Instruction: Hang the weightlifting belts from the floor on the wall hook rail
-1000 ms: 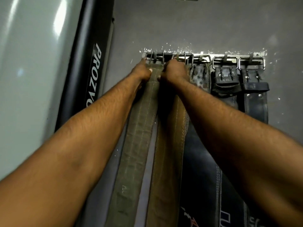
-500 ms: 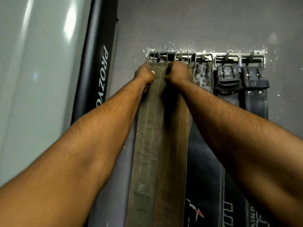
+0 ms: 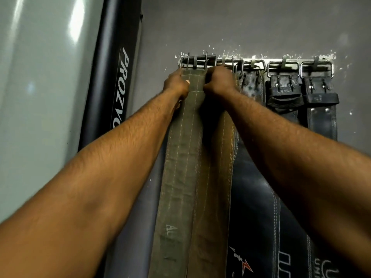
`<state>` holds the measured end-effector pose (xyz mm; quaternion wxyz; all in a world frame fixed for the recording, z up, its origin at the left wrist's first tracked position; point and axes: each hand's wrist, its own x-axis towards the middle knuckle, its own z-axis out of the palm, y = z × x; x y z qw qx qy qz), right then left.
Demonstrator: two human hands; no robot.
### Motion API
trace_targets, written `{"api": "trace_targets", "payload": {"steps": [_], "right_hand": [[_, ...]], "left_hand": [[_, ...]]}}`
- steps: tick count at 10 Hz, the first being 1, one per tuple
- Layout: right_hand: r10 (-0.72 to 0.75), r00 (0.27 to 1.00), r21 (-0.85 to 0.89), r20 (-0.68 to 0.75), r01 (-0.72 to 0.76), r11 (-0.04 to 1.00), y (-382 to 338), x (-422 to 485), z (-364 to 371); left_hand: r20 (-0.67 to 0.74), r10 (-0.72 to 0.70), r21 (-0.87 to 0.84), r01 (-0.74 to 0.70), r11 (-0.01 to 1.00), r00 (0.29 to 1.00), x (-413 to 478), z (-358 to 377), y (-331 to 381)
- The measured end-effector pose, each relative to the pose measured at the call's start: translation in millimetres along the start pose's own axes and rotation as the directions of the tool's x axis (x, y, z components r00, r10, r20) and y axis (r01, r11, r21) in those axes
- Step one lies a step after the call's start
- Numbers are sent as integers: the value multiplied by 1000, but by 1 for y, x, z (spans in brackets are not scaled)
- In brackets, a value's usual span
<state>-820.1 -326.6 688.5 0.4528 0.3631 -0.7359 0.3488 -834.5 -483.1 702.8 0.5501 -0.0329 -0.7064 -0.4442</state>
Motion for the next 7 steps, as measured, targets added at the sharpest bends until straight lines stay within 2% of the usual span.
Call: {"api": "trace_targets", "payload": {"steps": [2,3,4,5,6,7], "right_hand": [[-57,998,-124,29,60,990,4,-16,10],[-68,994,-304,89,92,948,4,-34,15],[-178,984,-358,-19,159,920,13,-69,32],[-197,980,-313,-16,183,932,23,-109,38],[-92,995,-118,47,97,988,42,-189,32],[70,990,13,123,-72,997,49,-238,23]], "left_hand": [[36,-21,6,21,1000,999,-11,4,-14],[26,-44,71,42,997,999,-45,6,-26],[7,-78,163,76,984,997,-103,5,-35],[21,-110,209,104,972,994,-148,4,-49],[62,-170,320,142,937,983,-216,-1,-73],[99,-261,360,210,909,960,-257,-6,-84]]}}
